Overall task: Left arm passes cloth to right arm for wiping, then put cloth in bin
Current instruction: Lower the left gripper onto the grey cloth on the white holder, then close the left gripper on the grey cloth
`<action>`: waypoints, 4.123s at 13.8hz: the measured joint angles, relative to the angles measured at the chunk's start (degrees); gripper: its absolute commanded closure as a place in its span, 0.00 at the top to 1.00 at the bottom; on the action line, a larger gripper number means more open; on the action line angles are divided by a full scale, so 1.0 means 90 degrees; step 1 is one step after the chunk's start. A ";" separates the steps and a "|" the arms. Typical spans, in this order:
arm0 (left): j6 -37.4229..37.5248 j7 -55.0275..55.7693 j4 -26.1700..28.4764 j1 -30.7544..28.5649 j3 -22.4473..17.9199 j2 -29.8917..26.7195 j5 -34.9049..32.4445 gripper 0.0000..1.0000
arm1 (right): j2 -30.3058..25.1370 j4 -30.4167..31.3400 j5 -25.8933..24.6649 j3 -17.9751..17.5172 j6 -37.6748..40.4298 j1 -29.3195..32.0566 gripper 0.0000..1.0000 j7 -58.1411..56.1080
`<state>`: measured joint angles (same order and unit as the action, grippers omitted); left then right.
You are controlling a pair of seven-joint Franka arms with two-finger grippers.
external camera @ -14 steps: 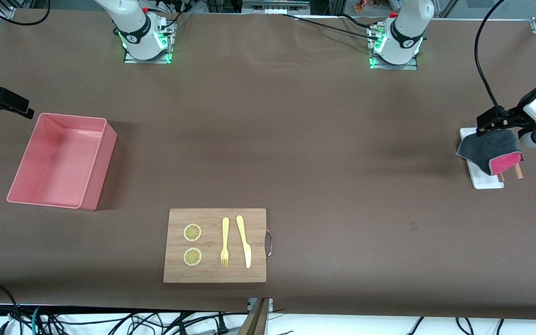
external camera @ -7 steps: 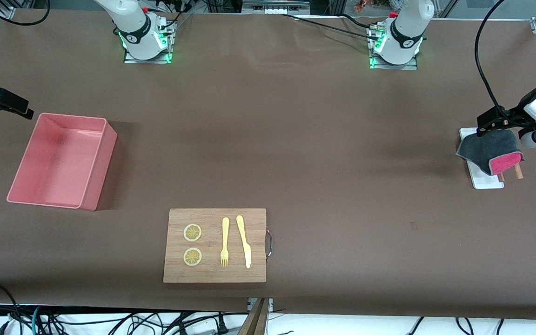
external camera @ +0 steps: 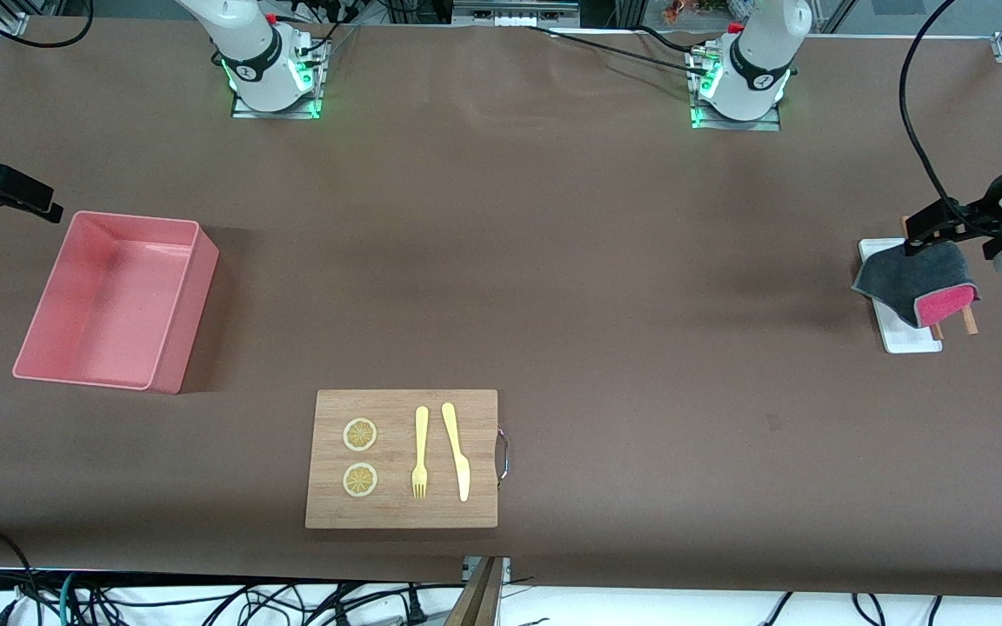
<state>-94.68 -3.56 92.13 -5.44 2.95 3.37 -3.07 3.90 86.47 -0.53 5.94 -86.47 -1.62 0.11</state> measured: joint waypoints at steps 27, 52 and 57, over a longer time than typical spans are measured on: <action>0.0492 -0.0035 -0.0134 -0.0097 0.0005 0.0791 -0.0279 1.00 | 0.0001 0.0000 0.0022 0.0009 -0.0001 0.0001 1.00 0.0000; -0.2866 -0.8658 0.1967 -0.2127 0.0013 0.1749 -0.1000 1.00 | 0.0004 0.0000 0.0031 0.0011 -0.0004 0.0002 1.00 0.0000; -0.2868 -0.8979 0.1987 -0.2127 0.0037 0.1742 -0.0998 0.97 | 0.0005 0.0000 0.0033 0.0013 -0.0004 0.0002 1.00 0.0000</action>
<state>-120.49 -84.37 110.01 -24.58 3.28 19.05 -12.06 3.94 86.46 -0.23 6.06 -86.51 -1.60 0.11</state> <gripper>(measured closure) 0.000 0.000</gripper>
